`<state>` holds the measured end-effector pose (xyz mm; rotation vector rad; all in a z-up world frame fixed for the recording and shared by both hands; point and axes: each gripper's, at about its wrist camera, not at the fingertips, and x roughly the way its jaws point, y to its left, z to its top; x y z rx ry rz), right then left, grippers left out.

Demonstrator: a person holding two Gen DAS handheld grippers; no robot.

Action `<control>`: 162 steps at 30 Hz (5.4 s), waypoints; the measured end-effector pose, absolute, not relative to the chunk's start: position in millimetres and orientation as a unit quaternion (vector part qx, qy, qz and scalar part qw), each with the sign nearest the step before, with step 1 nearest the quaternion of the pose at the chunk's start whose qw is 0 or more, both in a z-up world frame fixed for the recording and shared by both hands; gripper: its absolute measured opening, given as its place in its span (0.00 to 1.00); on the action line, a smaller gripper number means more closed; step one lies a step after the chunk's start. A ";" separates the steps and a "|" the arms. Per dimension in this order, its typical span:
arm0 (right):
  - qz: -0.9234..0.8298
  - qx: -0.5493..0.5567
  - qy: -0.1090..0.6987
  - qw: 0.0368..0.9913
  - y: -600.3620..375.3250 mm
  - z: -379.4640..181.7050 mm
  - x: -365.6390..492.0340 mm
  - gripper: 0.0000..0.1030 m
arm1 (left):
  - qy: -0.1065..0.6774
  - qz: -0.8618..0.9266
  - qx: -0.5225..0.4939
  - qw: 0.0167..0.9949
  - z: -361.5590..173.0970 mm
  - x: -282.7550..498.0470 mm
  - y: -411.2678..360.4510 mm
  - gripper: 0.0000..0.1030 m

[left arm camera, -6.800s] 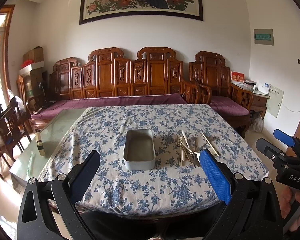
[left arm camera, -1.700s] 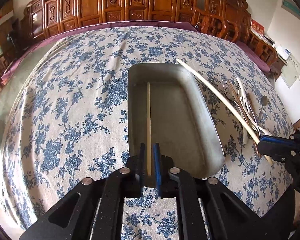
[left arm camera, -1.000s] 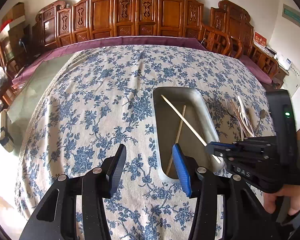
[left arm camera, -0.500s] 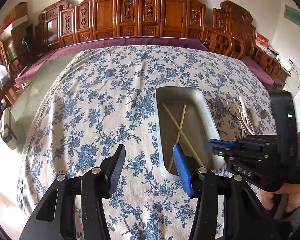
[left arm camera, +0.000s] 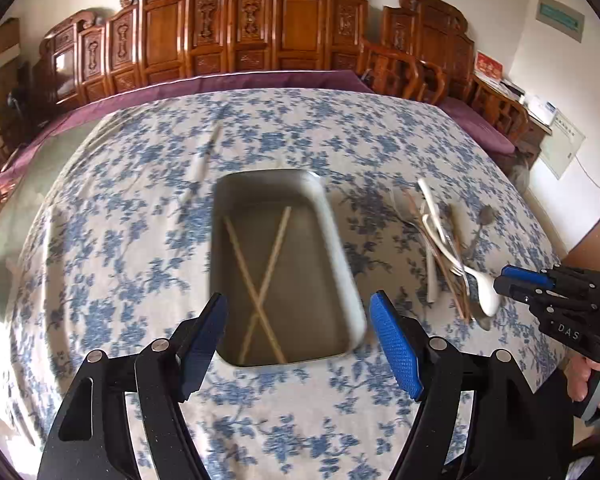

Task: Organize utensils
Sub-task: 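Move the right gripper back to the pile and grasp a metal fork, then grasp a wooden chopstick with the left gripper while the right gripper lifts the fork, then carry the chopstick into the tray and open the left gripper while the right gripper carries the fork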

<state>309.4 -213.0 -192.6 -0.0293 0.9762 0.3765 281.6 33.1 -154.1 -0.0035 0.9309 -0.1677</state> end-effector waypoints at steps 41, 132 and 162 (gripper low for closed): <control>0.150 -0.089 0.508 0.843 -227.2 -260.9 302.4 0.21 | 0.481 -0.127 0.026 0.867 -183.3 263.7 -30.8 0.69; 0.248 -0.079 0.411 0.873 -173.3 -161.5 275.8 0.02 | 0.474 -0.086 -0.004 0.876 -165.5 277.3 14.7 0.04; 0.285 -0.102 0.418 0.856 -109.2 -167.9 294.7 0.02 | 0.516 -0.058 -0.032 0.854 -199.5 313.5 74.6 0.04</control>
